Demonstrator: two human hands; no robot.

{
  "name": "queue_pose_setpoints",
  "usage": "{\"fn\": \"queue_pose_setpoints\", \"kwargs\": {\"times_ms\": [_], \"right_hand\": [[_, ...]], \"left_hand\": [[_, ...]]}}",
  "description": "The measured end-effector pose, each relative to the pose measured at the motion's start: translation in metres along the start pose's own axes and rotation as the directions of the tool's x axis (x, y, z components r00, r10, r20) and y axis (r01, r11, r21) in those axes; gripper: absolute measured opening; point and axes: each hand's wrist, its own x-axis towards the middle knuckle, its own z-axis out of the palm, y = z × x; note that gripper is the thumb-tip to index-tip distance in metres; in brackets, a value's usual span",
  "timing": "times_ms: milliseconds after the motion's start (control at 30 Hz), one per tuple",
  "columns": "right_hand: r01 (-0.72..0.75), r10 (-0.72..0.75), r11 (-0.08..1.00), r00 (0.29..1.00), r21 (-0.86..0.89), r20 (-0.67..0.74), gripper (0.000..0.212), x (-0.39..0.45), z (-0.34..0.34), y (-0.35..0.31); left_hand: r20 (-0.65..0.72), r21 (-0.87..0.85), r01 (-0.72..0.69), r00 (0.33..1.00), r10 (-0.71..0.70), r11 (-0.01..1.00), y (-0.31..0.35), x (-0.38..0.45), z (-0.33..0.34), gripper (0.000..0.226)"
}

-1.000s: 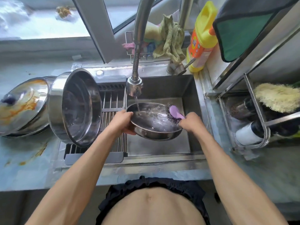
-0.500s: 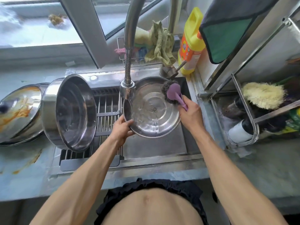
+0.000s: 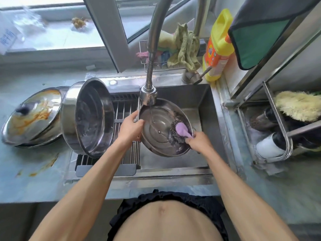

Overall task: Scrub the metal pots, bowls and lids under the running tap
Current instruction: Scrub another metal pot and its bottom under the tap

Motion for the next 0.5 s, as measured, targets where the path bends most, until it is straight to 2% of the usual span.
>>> {"fn": "queue_pose_setpoints", "kwargs": {"times_ms": [67,167,233,333,400,500], "right_hand": [[-0.026,0.025,0.996,1.000,-0.085,-0.011,0.024,-0.004,-0.007,0.000],[0.009,-0.038,0.972,0.993,-0.235,-0.116,0.016,-0.011,-0.020,-0.005],[0.043,-0.087,0.968,0.981,-0.248,-0.172,0.022,-0.018,-0.027,-0.013],[0.232,-0.247,0.967,0.954,-0.103,-0.169,0.028,-0.023,-0.036,-0.033],[0.372,-0.372,0.928,0.920,-0.018,-0.128,0.028,-0.024,-0.034,-0.050],[0.506,-0.511,0.860,0.853,-0.067,-0.112,0.031,-0.025,-0.022,-0.076]], "left_hand": [[-0.024,0.032,0.014,1.000,-0.013,0.999,-0.008,0.003,0.009,0.046],[-0.063,0.107,0.020,0.998,-0.013,0.994,-0.018,0.007,0.022,0.039],[-0.069,0.194,-0.003,0.997,0.017,0.981,-0.018,0.007,0.029,0.041],[-0.058,0.287,-0.026,0.997,0.045,0.958,-0.017,0.010,0.035,0.051],[-0.064,0.301,-0.034,0.996,0.056,0.953,-0.020,0.012,0.036,0.059],[-0.087,0.313,-0.070,0.991,0.102,0.947,-0.020,0.011,0.038,0.056]]}}
